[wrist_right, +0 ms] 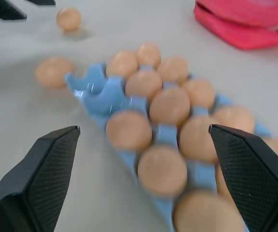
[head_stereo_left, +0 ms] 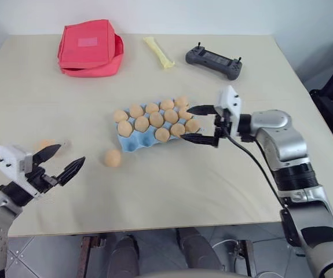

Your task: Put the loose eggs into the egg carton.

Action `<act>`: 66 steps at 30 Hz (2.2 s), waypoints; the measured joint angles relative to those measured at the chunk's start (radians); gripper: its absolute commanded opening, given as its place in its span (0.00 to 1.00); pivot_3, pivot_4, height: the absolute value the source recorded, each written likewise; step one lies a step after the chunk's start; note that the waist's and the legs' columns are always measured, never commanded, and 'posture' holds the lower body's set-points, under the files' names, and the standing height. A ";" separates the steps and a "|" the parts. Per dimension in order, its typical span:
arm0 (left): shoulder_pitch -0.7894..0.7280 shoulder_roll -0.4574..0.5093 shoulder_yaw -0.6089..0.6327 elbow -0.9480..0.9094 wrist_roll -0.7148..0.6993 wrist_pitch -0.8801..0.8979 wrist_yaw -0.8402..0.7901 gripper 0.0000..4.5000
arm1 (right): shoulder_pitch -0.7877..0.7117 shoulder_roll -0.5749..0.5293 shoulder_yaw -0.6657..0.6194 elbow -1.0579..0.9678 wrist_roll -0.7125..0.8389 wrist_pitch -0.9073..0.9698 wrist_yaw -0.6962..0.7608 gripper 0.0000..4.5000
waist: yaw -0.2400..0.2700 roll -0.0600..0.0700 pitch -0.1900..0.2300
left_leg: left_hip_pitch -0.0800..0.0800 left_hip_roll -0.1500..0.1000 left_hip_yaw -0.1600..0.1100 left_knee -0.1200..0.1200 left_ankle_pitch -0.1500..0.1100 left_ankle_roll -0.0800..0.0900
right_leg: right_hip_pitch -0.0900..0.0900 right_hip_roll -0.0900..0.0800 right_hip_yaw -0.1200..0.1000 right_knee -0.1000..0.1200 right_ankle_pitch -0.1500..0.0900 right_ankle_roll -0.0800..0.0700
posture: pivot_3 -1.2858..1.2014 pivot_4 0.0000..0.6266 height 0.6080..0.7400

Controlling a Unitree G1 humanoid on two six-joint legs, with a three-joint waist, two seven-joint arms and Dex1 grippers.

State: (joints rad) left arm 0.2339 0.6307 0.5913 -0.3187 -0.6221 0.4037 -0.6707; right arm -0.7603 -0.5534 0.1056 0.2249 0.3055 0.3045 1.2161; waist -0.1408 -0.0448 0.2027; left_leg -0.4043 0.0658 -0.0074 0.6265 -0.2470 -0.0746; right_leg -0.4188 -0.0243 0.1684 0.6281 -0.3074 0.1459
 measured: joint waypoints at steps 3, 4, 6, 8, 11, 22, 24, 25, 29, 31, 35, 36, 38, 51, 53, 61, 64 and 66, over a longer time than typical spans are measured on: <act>0.084 -0.033 0.025 -0.025 -0.003 -0.019 -0.016 1.00 | 0.029 -0.045 -0.001 -0.010 0.034 0.010 0.081 0.99 | 0.003 0.000 0.000 | 0.000 0.000 0.000 0.001 0.000 0.000 | 0.001 0.000 0.000 0.000 0.000 -0.001 | 0.52 0.24 1.00; 0.114 -0.034 0.032 -0.025 -0.002 -0.025 -0.023 1.00 | 0.039 -0.059 -0.001 -0.013 0.039 0.012 0.103 0.99 | 0.003 0.000 0.000 | 0.000 0.000 0.000 0.001 0.000 0.000 | 0.001 0.000 0.000 -0.001 -0.002 -0.004 | 0.52 0.24 1.00; 0.150 -0.038 0.042 -0.025 0.000 -0.035 -0.030 1.00 | 0.044 -0.077 -0.001 -0.012 0.039 0.016 0.119 0.99 | 0.003 0.000 0.000 | 0.000 0.000 0.000 0.002 0.000 0.000 | 0.001 0.000 0.001 -0.001 -0.005 -0.009 | 0.52 0.24 1.00; 0.158 -0.043 0.043 -0.028 0.000 -0.045 -0.031 1.00 | 0.044 -0.079 -0.001 -0.012 0.040 0.019 0.123 0.99 | 0.003 0.000 0.000 | 0.000 0.000 0.000 0.003 0.000 0.000 | 0.002 0.000 0.001 -0.001 -0.005 -0.010 | 0.52 0.24 1.00; 0.139 -0.043 0.033 -0.067 0.000 -0.035 -0.004 1.00 | 0.044 -0.077 -0.001 -0.012 0.039 0.021 0.117 0.99 | 0.003 0.000 0.000 | 0.000 -0.001 0.000 0.004 0.001 0.001 | 0.002 0.000 0.001 -0.001 -0.006 -0.013 | 0.52 0.24 1.00; -0.120 0.041 -0.222 -0.133 0.047 0.145 0.106 1.00 | 0.045 -0.059 -0.002 -0.032 0.039 0.031 0.074 0.99 | 0.004 0.000 0.000 | 0.001 -0.001 0.000 0.003 0.000 0.000 | 0.004 0.000 0.001 -0.001 0.001 0.001 | 0.52 0.24 1.00; -0.166 0.048 -0.279 -0.111 0.071 0.154 0.100 1.00 | 0.056 -0.062 -0.003 -0.047 0.039 0.040 0.067 0.99 | 0.003 0.000 0.000 | 0.001 -0.001 0.000 0.002 0.000 0.000 | 0.003 0.000 0.001 -0.001 0.001 0.002 | 0.52 0.24 1.00; -0.186 0.050 -0.300 -0.096 0.081 0.157 0.097 1.00 | 0.063 -0.062 -0.003 -0.057 0.039 0.045 0.064 0.99 | 0.003 0.000 0.000 | 0.001 -0.001 -0.001 0.002 0.000 0.000 | 0.003 0.001 0.001 -0.001 0.001 0.002 | 0.52 0.24 1.00; -0.274 0.058 -0.395 -0.015 0.132 0.167 0.070 1.00 | 0.082 -0.067 -0.005 -0.095 0.043 0.064 0.050 0.99 | 0.006 0.000 0.000 | 0.001 -0.001 -0.001 0.002 0.000 0.000 | 0.003 0.001 0.001 -0.001 0.001 0.002 | 0.52 0.24 1.00; -0.316 0.058 -0.434 0.035 0.168 0.166 0.065 1.00 | 0.085 -0.069 -0.006 -0.111 0.050 0.070 0.041 0.99 | 0.007 0.000 0.000 | 0.001 -0.001 -0.001 0.002 0.000 0.000 | 0.003 0.001 0.001 -0.001 0.001 0.002 | 0.52 0.24 1.00; -0.377 0.081 -0.498 0.098 0.221 0.170 0.038 0.91 | 0.103 -0.072 -0.011 -0.125 0.055 0.077 0.025 1.00 | 0.009 0.000 0.000 | 0.001 -0.001 -0.001 0.003 0.000 0.000 | 0.003 0.001 0.001 -0.001 0.001 0.002 | 0.52 0.24 1.00; -0.391 0.091 -0.510 0.102 0.232 0.179 0.032 0.86 | 0.104 -0.072 -0.011 -0.126 0.055 0.078 0.020 1.00 | 0.010 0.000 0.000 | 0.001 -0.001 -0.001 0.003 0.000 0.000 | 0.003 0.001 0.001 -0.001 0.001 0.002 | 0.52 0.24 1.00; -0.418 0.094 -0.526 0.120 0.247 0.186 0.026 0.72 | 0.105 -0.073 -0.018 -0.129 0.056 0.080 0.014 1.00 | 0.014 0.000 0.000 | 0.001 -0.001 -0.001 0.003 0.000 0.000 | 0.004 0.001 0.001 0.000 0.001 0.002 | 0.52 0.24 1.00; -0.446 0.132 -0.368 0.123 0.116 0.221 -0.107 0.38 | 0.141 -0.086 -0.037 -0.160 0.058 0.088 -0.013 1.00 | 0.032 0.000 0.000 | 0.001 -0.001 -0.001 0.003 0.000 0.000 | 0.003 0.001 0.000 0.000 0.001 0.002 | 0.52 0.24 1.00; -0.479 0.161 -0.335 0.113 0.084 0.253 -0.126 0.38 | 0.144 -0.089 -0.038 -0.160 0.058 0.088 -0.018 1.00 | 0.032 0.000 0.000 | 0.001 -0.001 -0.001 0.003 0.000 0.000 | 0.003 0.001 0.000 0.000 0.001 0.003 | 0.52 0.24 1.00; -0.689 0.095 -0.428 0.145 0.063 0.227 -0.170 0.38 | 0.163 -0.094 -0.048 -0.186 0.073 0.088 -0.027 1.00 | 0.049 0.000 0.000 | 0.001 -0.001 -0.001 0.004 0.000 0.000 | 0.004 0.001 0.000 -0.001 0.002 0.003 | 0.52 0.24 1.00; -0.770 0.030 -0.513 0.253 0.112 0.155 -0.201 0.38 | 0.191 -0.102 -0.066 -0.228 0.099 0.093 -0.021 1.00 | 0.059 0.000 0.000 | 0.001 -0.001 -0.001 0.004 0.000 0.000 | 0.004 0.001 0.000 -0.001 0.002 0.003 | 0.52 0.24 1.00; -0.805 -0.003 -0.553 0.329 0.147 0.108 -0.219 0.38 | 0.203 -0.107 -0.076 -0.248 0.111 0.099 -0.022 1.00 | 0.058 0.000 0.000 | 0.001 -0.001 -0.001 0.004 0.000 0.000 | 0.004 0.001 0.000 -0.001 0.002 0.003 | 0.52 0.24 1.00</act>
State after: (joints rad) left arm -0.5711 0.6274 0.0380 0.0099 -0.4754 0.5115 -0.8901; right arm -0.5569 -0.6603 0.0294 -0.0231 0.4161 0.4036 1.1937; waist -0.0826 -0.0443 0.2027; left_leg -0.4036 0.0647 -0.0085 0.6310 -0.2466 -0.0743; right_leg -0.4149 -0.0234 0.1682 0.6273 -0.3057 0.1492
